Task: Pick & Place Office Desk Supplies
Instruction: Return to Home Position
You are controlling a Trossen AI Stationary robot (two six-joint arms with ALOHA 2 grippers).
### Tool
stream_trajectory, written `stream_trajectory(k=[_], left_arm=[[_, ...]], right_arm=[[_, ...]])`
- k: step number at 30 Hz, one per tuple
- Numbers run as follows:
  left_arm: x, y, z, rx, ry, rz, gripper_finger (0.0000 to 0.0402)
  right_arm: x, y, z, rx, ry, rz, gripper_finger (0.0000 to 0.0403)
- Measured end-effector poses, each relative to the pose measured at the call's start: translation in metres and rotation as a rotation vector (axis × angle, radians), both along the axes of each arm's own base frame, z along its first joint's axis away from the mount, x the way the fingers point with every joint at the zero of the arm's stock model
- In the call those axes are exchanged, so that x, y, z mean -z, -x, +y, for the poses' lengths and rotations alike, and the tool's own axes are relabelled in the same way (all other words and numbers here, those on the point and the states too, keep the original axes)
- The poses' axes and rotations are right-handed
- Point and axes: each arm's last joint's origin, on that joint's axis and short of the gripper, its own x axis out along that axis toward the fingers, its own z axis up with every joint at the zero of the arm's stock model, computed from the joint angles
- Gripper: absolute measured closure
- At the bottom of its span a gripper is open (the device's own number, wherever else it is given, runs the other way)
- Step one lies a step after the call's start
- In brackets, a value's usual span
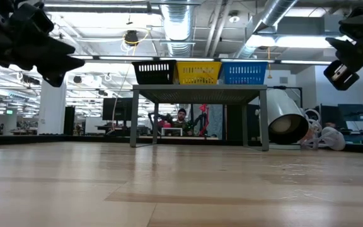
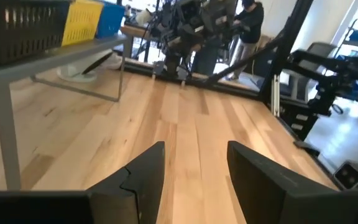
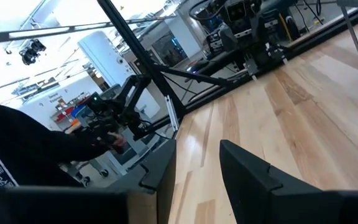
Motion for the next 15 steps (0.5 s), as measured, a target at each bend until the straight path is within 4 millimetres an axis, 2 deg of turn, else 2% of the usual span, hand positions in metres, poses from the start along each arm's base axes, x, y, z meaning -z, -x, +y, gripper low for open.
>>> stream_trajectory(k=[6,15], left_arm=[[0.0020,0.0002,-0.0017,0.061,0.001,0.021,0.0234],[0.0013,0.0001,-0.0017,0.061,0.003,0.014,0.0234]], right_arm=[[0.0006,-0.0004,0.0002,-0.002,-0.066,0.024,0.0282],[0.0007,-0.0004,0.0002,-0.002,-0.068,0.025,0.0282]])
